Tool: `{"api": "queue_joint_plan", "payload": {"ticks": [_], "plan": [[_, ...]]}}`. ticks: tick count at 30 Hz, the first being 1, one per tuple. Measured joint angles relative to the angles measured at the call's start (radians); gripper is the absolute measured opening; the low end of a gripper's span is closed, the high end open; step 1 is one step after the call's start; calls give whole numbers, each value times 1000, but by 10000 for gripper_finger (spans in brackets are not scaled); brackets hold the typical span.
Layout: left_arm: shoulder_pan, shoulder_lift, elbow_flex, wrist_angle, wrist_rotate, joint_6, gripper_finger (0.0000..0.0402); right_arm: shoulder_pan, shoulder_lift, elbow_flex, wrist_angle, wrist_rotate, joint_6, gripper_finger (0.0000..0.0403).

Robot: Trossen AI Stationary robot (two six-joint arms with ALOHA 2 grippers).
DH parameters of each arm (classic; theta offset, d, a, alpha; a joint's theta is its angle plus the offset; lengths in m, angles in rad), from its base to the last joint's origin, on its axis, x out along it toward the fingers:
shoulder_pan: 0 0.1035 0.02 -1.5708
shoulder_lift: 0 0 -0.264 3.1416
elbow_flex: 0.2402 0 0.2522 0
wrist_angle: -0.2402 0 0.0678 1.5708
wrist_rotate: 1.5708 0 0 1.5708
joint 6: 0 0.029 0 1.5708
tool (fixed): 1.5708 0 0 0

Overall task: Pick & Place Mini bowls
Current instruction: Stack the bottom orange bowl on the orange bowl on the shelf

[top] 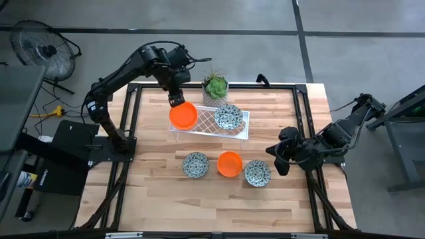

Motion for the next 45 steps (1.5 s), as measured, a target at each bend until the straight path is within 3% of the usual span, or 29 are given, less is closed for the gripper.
{"api": "queue_joint_plan", "payload": {"ticks": [8, 13, 18, 29, 34, 39, 45], "plan": [[-54, 0, 0, -1, 41, 242, 163, 0, 0, 0, 0, -17, 1, 12], [-109, 0, 0, -1, -40, 369, 163, 0, 0, 0, 0, -17, 1, 12], [-159, 18, 1, -1, -130, 388, 163, 0, 0, 0, 0, -17, 1, 12], [-164, 102, 0, 0, -181, 411, 163, 0, 0, 0, 0, -17, 2, 12], [-164, 122, 0, 0, -154, 453, 161, 0, 0, 0, 0, -17, 2, 12], [-164, 122, 0, 0, -161, 456, 120, 0, 0, 0, 0, -17, 2, 12], [-164, 122, 0, 1, -185, 455, 19, 0, 0, 0, 0, -15, 1, 12]]}}
